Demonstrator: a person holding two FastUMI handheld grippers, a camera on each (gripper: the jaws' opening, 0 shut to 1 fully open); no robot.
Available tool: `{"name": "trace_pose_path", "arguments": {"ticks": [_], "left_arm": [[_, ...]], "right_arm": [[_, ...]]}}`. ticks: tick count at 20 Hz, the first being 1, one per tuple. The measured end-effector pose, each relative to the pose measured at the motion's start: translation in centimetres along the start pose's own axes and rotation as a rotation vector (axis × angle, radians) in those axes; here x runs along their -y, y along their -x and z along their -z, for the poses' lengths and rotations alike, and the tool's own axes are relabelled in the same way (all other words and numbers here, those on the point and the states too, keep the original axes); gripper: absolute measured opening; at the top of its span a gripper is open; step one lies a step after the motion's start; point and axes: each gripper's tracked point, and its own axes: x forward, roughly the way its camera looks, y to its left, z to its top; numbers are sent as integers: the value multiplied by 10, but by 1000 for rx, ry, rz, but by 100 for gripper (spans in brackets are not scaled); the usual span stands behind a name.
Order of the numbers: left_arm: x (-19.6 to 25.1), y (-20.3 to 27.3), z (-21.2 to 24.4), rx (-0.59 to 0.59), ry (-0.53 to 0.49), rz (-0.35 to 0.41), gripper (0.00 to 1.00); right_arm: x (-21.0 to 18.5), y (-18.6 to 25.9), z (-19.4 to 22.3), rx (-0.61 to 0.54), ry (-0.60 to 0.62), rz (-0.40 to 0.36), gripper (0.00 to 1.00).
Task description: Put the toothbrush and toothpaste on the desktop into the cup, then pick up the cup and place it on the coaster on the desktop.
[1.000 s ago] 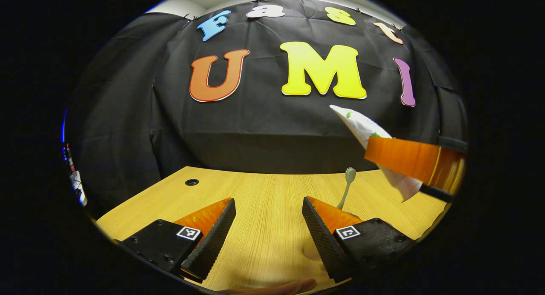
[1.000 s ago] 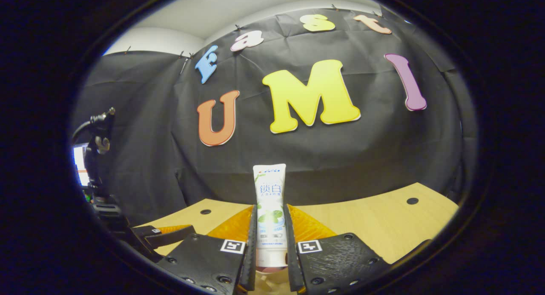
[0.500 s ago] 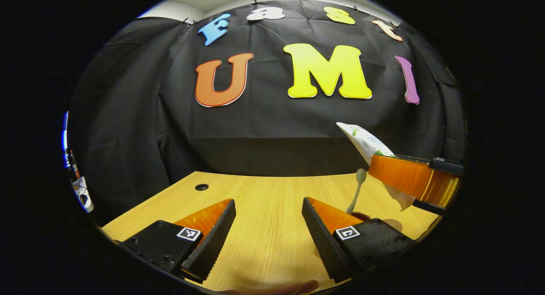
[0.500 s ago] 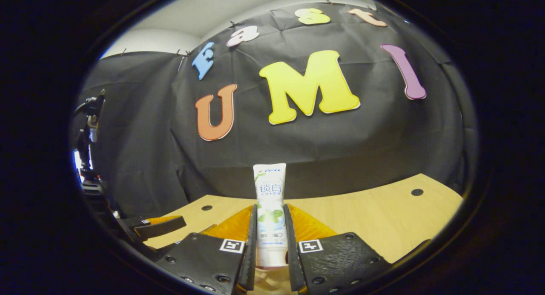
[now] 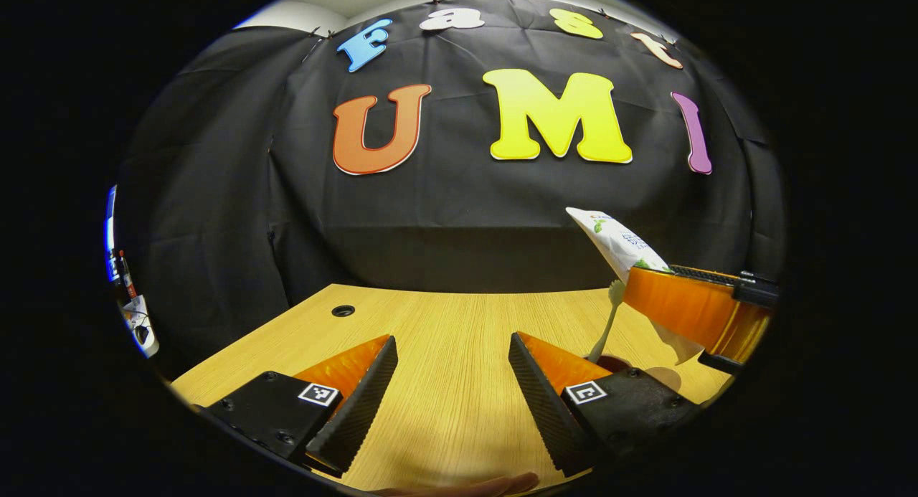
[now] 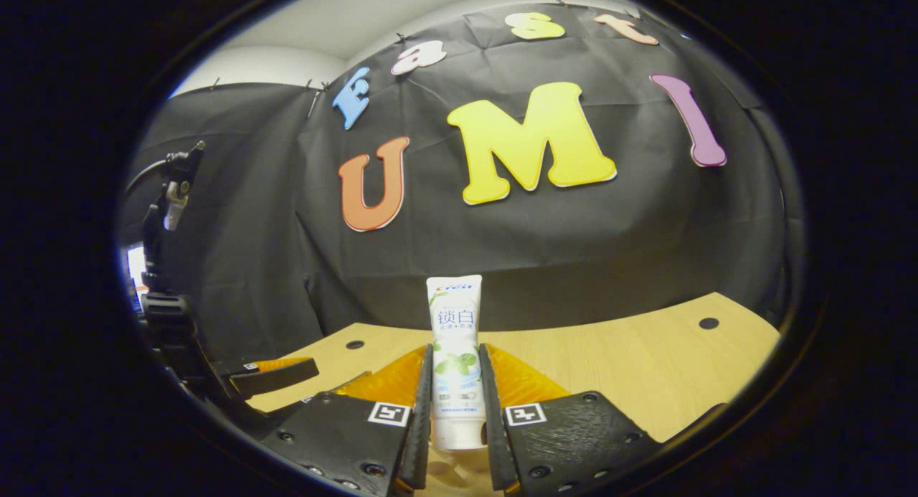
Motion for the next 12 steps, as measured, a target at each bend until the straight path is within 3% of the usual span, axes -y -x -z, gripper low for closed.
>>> {"name": "trace_pose_path", "arguments": {"ticks": [8,9,12], "left_arm": [[-2,1,1,-7,-2,-6,99],[-1,0,1,-7,-2,-6,99],[-1,0,1,-7,3,-2,99]], "right_arm": [[-4,-1,5,-5,5,-2,34],[-4,0,2,9,8,-3,38],[-3,3,-4,41,29,5,35]]}}
